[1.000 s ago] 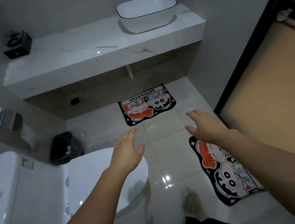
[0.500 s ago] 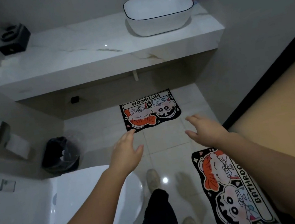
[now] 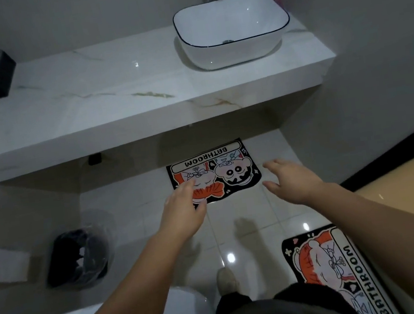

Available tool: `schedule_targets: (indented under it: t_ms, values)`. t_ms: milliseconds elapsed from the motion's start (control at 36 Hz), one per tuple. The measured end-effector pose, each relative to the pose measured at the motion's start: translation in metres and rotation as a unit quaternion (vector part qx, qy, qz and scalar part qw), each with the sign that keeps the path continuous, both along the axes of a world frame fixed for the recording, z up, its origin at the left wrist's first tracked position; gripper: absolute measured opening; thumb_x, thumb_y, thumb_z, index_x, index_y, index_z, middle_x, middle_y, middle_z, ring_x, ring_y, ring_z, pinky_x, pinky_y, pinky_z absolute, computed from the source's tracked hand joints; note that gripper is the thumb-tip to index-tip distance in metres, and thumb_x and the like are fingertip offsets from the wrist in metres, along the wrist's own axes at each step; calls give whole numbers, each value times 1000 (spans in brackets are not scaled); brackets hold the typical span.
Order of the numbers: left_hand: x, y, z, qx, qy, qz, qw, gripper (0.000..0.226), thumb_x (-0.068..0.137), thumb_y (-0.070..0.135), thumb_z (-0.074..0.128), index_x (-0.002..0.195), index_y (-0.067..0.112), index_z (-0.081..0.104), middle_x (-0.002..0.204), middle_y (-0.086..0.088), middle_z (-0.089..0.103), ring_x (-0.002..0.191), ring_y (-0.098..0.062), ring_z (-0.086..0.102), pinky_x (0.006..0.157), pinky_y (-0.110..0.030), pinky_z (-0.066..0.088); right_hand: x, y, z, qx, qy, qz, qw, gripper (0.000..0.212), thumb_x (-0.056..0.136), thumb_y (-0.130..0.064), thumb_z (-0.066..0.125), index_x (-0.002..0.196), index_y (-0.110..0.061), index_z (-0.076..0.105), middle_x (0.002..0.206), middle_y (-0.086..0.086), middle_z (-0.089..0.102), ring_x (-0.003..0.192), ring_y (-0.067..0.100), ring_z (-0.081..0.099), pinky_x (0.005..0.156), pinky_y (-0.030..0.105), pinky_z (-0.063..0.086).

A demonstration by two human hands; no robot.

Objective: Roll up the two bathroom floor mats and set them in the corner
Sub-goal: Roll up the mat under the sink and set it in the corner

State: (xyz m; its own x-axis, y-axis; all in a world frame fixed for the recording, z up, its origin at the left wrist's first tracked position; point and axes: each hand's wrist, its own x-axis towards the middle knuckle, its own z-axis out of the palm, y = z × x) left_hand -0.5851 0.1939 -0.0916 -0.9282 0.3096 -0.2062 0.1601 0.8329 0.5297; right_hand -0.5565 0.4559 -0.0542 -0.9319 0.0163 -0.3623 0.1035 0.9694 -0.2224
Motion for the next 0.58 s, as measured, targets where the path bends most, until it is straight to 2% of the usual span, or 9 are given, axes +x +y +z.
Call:
schedule_targets:
  t_ms: [194, 361, 500, 583]
  values:
    - [-34, 3, -8, 8, -12, 11, 1000, 61, 92, 30, 53, 146, 16, 28, 150, -3, 37, 137, -20, 34, 115, -41, 27, -43, 11, -11, 3, -28, 0, 1000, 50, 94, -36, 48, 139, -15, 41, 138, 10, 51, 123, 30, 50, 98, 41, 44]
    - [-65, 19, -22, -11, -10, -3, 1000, 61, 92, 28, 51, 146, 12, 29, 150, -4, 37, 137, -19, 33, 115, -38, 24, -89, 33, -29, 0, -32, 8, 999, 44, 93, -38, 48, 129, -14, 52, 128, 11, 56, 114, 31, 56, 93, 43, 48]
    - [-101, 45, -39, -35, -11, 2, 999, 54, 89, 29, 55, 139, 17, 39, 139, -2, 50, 125, -18, 47, 108, -40, 36, -138, 58, -49, -14, -38, 34, 999, 42, 93, -39, 48, 128, -16, 52, 127, 10, 57, 113, 29, 55, 92, 41, 48]
    - [-121, 63, -44, -44, -34, 22, 998, 54, 91, 30, 54, 140, 17, 37, 141, -3, 48, 127, -22, 46, 109, -41, 35, -169, 72, -58, -26, -43, 55, 997, 44, 95, -37, 48, 133, -15, 50, 131, 10, 55, 116, 27, 54, 92, 34, 44]
